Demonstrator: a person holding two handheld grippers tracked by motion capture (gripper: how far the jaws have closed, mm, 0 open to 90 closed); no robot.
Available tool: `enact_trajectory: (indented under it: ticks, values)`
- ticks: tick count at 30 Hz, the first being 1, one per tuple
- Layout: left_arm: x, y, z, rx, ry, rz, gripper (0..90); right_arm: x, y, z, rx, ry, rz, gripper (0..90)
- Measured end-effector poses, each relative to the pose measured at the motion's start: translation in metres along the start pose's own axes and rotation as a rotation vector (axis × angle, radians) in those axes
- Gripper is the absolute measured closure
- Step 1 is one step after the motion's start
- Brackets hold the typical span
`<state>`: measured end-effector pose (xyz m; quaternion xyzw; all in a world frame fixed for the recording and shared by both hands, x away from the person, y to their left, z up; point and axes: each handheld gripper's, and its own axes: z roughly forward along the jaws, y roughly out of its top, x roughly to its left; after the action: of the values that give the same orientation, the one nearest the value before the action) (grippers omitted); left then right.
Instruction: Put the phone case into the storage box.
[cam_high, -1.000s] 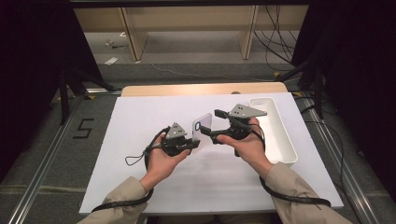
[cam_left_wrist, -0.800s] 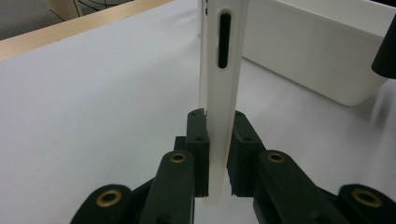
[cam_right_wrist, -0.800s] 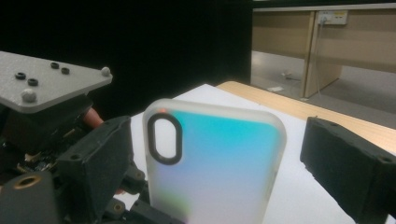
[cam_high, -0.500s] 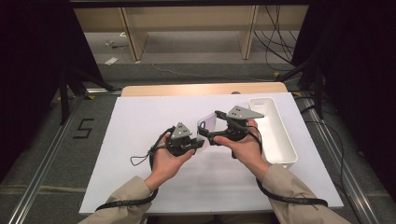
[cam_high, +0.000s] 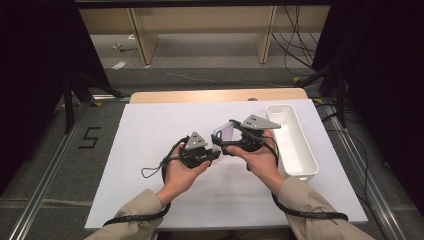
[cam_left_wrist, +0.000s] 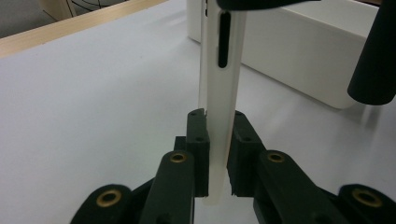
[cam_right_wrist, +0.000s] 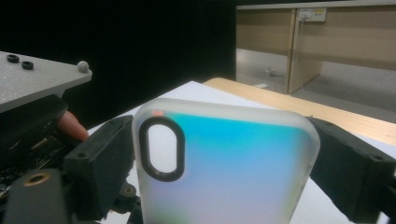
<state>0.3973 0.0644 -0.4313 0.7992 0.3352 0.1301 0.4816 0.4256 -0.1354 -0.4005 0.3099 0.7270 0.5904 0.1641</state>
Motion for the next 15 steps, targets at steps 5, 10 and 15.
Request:
enact_trajectory:
  ticks: [5,10,15]
  values:
    - [-0.0001,-0.0002,0.0,0.0,-0.004,-0.001,80.5,0.0005,-0.0002,-0.0011,-0.003,-0.006,-0.002,17.3]
    - [-0.0004,-0.0003,0.0,-0.005,-0.007,-0.002,80.4,0.0001,-0.0004,-0.0014,-0.008,-0.005,0.005,17.5]
    - [-0.0005,0.0001,-0.0007,-0.006,-0.009,0.001,80.4,0.0006,0.0001,-0.002,-0.01,-0.005,0.003,17.7]
